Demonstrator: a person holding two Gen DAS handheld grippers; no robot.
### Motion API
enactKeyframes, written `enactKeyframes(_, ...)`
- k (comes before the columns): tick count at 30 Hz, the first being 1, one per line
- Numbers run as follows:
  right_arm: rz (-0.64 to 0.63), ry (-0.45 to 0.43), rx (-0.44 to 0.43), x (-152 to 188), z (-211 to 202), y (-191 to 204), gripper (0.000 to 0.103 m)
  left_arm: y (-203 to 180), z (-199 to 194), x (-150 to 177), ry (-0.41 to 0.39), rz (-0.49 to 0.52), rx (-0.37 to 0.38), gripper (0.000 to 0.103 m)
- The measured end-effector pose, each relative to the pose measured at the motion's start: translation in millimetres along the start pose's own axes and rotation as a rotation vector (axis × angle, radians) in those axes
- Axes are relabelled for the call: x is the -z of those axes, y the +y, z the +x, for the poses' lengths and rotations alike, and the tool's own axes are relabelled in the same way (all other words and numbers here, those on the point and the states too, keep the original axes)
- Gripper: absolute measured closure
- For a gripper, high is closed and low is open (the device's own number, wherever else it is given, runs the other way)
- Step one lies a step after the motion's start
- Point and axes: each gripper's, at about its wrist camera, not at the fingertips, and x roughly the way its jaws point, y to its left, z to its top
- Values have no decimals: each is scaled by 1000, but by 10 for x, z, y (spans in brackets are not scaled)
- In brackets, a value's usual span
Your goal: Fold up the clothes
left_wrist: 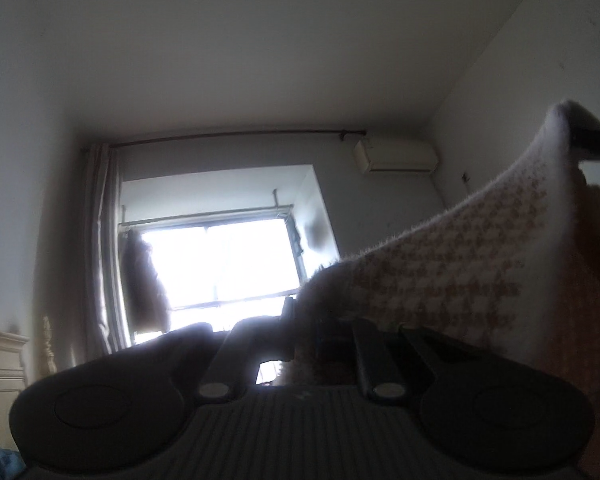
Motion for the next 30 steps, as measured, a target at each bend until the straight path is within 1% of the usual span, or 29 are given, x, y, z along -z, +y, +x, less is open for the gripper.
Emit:
enactKeyframes(3, 9, -31, -4, -167, -133, -215, 100, -110, -13, -168, -20, -25, 37, 94)
enactKeyframes(5, 9, -49, -8, -211, -209, -343, 100, -171, -3, -192, -23, -53, 63, 94)
enactKeyframes(7, 11, -62, -8, -192, -270, -452, 100, -228, 42, -137, -13, -71, 80, 94)
enactKeyframes(10, 33, -59, -9, -74, -320, -582, 100, -275, 218, 116, 53, -95, 113, 94)
enactKeyframes(13, 58, -34, -24, 102, -279, -689, 100, -269, 457, 485, 121, -126, 137, 93)
enactKeyframes(15, 57, -2, -28, 242, -192, -739, 100, -267, 652, 728, 163, -173, 161, 93)
enactKeyframes(18, 60, 61, -25, 487, -16, -837, 100, -188, 1033, 1149, 216, -239, 198, 93)
enactKeyframes(21, 47, 149, -2, 800, 212, -952, 100, -135, 1545, 1668, 299, -319, 247, 93)
enactKeyframes(24, 36, 263, 16, 1209, 539, -1041, 100, -104, 1870, 2197, 375, -357, 272, 93)
enactKeyframes(26, 26, 343, 25, 1535, 832, -1045, 100, -101, 2133, 2597, 441, -391, 278, 94)
enactKeyframes(28, 29, 426, 22, 1927, 1198, -988, 100, -64, 2351, 3008, 508, -421, 274, 94)
enactKeyframes(30, 38, 510, 16, 2364, 1588, -881, 100, 35, 2517, 3447, 574, -462, 252, 94)
